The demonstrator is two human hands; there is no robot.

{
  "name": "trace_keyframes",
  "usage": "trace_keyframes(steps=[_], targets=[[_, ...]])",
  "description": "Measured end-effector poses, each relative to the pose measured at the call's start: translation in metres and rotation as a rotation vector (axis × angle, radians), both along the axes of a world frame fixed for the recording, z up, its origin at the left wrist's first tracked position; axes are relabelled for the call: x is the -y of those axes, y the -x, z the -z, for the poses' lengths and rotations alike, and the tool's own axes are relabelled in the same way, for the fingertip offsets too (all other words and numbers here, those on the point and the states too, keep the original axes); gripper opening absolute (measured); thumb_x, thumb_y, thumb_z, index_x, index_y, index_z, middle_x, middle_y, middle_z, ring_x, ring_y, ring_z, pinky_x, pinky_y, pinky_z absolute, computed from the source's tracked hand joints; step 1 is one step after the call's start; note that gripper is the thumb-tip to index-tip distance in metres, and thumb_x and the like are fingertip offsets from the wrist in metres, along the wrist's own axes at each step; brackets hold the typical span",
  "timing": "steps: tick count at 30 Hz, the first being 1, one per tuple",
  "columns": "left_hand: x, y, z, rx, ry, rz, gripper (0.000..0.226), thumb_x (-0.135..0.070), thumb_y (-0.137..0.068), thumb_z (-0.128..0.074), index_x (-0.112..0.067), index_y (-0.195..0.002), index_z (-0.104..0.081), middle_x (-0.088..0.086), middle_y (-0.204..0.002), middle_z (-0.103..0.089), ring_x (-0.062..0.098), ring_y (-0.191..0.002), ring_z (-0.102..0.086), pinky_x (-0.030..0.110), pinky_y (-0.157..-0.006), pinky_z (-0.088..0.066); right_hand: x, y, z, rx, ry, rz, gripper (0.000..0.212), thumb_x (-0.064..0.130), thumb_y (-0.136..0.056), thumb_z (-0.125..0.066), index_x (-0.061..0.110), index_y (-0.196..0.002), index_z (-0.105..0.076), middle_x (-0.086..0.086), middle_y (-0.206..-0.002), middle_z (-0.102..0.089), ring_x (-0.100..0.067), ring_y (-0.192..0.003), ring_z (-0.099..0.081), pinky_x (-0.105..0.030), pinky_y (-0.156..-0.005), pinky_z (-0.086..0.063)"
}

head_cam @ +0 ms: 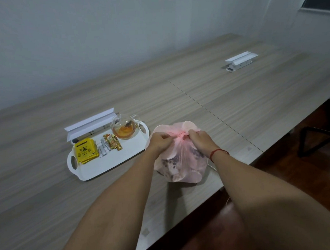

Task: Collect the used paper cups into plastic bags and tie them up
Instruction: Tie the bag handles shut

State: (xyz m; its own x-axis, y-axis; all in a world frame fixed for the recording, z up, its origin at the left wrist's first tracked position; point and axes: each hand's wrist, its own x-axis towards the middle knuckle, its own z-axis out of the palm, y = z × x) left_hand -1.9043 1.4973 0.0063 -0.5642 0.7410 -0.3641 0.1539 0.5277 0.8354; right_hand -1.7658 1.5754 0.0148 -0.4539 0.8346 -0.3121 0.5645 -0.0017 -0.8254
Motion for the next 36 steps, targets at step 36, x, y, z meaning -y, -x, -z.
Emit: trace_keyframes(steps=[36], targets=[[0.079, 0.039, -0.117, -0.605, -0.146, -0.411, 0.017, -0.021, -0.087, -0.062, -0.017, -0.094, -0.077, 0.006, -0.101, -0.074, 0.028, -0.098, -0.066, 0.033, -0.082, -0.053, 0.06, 0.062, -0.134, 0.12, -0.652, -0.253, 0.03, 0.013, -0.093, -0.047, 0.009, -0.118, -0.064, -0.02, -0.122, -0.063, -0.036, -0.117, -0.056, -0.037, -0.096, -0.046]])
